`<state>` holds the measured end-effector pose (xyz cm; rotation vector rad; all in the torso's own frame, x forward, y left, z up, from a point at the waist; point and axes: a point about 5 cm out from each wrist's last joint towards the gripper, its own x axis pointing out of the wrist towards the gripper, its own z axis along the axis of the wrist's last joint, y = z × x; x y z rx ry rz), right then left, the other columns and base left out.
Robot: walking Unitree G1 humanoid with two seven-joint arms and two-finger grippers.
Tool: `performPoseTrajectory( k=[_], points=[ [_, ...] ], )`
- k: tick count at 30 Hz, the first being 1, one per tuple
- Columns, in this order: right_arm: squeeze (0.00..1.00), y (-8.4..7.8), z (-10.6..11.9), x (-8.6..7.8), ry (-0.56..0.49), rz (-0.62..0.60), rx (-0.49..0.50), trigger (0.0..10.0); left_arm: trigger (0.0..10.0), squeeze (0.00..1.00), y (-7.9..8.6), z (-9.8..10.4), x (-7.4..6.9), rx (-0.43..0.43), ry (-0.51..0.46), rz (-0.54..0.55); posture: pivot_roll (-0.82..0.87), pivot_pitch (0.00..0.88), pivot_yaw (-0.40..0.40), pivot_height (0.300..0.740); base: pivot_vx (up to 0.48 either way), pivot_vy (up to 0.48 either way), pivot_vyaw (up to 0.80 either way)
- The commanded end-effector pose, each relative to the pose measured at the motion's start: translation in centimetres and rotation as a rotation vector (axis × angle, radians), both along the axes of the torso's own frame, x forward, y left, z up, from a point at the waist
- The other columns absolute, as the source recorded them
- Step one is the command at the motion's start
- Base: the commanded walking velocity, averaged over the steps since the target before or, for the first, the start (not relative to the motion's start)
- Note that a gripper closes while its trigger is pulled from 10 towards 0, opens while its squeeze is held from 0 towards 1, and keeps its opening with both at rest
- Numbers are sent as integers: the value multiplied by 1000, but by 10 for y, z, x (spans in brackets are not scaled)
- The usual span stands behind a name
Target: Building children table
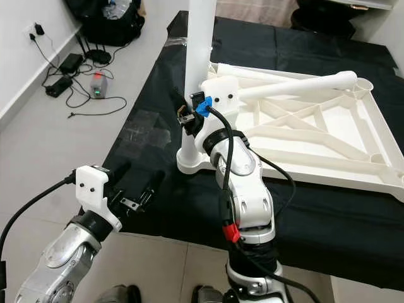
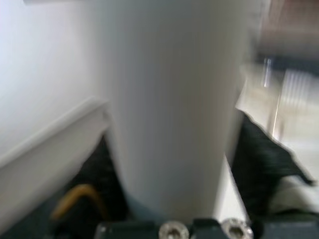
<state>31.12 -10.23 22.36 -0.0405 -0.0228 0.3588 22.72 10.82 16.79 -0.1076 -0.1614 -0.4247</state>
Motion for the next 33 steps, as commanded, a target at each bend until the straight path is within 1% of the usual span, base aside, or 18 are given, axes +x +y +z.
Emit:
performPoseTrajectory(
  k=[1, 2, 3, 9, 11, 13, 14, 16, 18, 19, 20, 21, 23, 24, 26, 30, 32, 33],
  points=[
    [1000, -8, -5, 2, 27, -15, 48, 10000, 10000, 0, 2, -6, 2, 15, 17, 7, -21, 141, -79, 740, 0, 0, 0],
    [1000, -8, -5, 2, 27, -15, 48, 10000, 10000, 0, 2, -6, 2, 15, 17, 7, -21, 141, -79, 740, 0, 0, 0],
    [1000, -12, -6, -2, -15, 45, 86, 10000, 10000, 0, 7, -9, 8, 19, 28, 51, -27, 116, -67, 740, 0, 0, 0],
    [1000, -18, -10, -5, -32, 65, 80, 10000, 10000, 0, 13, -12, 14, 12, 42, 97, -32, 96, -61, 740, 0, 0, 0],
    [1000, -31, -23, -14, -22, 85, 45, 10000, 10000, 0, 19, -14, 17, 34, 49, 146, -36, 79, -53, 740, 0, 0, 0],
    [1000, -31, -23, -14, -22, 85, 45, 10000, 10000, 0, 19, -14, 17, 34, 49, 146, -36, 79, -53, 740, 0, 0, 0],
    [1000, -37, -35, -25, 8, 128, 36, 10000, 10000, 0, 24, -16, 17, 66, 50, 173, -37, 70, -51, 740, 0, 0, 0],
    [1000, -37, -35, -25, 8, 128, 36, 10000, 10000, 0, 24, -16, 17, 66, 50, 173, -37, 70, -51, 740, 0, 0, 0],
    [1000, -54, -82, -54, 131, 123, 27, 10000, 10000, 0, 43, -30, 12, 139, 104, 324, -48, 37, -26, 740, 0, 0, 0],
    [1000, -54, -82, -54, 131, 123, 27, 10000, 10000, 0, 43, -30, 12, 139, 104, 324, -48, 37, -26, 740, 0, 0, 0],
    [1000, -60, -95, -61, 163, 77, 39, 10000, 10000, 0, 49, -37, 9, 155, 137, 383, -47, 33, -25, 740, 0, 0, 0],
    [925, -65, -100, -64, 176, 8, 49, 10000, 10000, 0, 52, -42, 5, 167, 155, 424, -49, 24, -27, 740, 0, 0, 0],
    [925, -67, -102, -64, 175, -34, 58, 10000, 10000, 0, 52, -44, 4, 170, 162, 442, -49, 20, -29, 740, 0, 0, 0],
    [0, -68, -98, -63, 171, -62, 92, 10000, 10000, 0, 51, -49, 3, 167, 180, 445, -48, 4, -37, 740, 0, 0, 0],
    [0, -67, -92, -62, 155, -73, 105, 10000, 10000, 0, 49, -54, 6, 154, 198, 437, -50, 0, -49, 740, 0, 0, 0],
    [0, -60, -90, -59, 129, -59, 39, 10000, 10000, 0, 46, -57, 17, 112, 202, 402, -39, 0, -61, 740, 0, 0, 0],
    [0, -60, -91, -54, 125, -74, 27, 10000, 10000, 0, 44, -57, 22, 114, 195, 391, -39, 0, -68, 740, 0, 480, 0],
    [0, -61, -92, -46, 117, -99, 37, 10000, 10000, 0, 41, -57, 28, 121, 184, 373, -17, 0, -79, 740, 0, 480, 0]
  ],
)
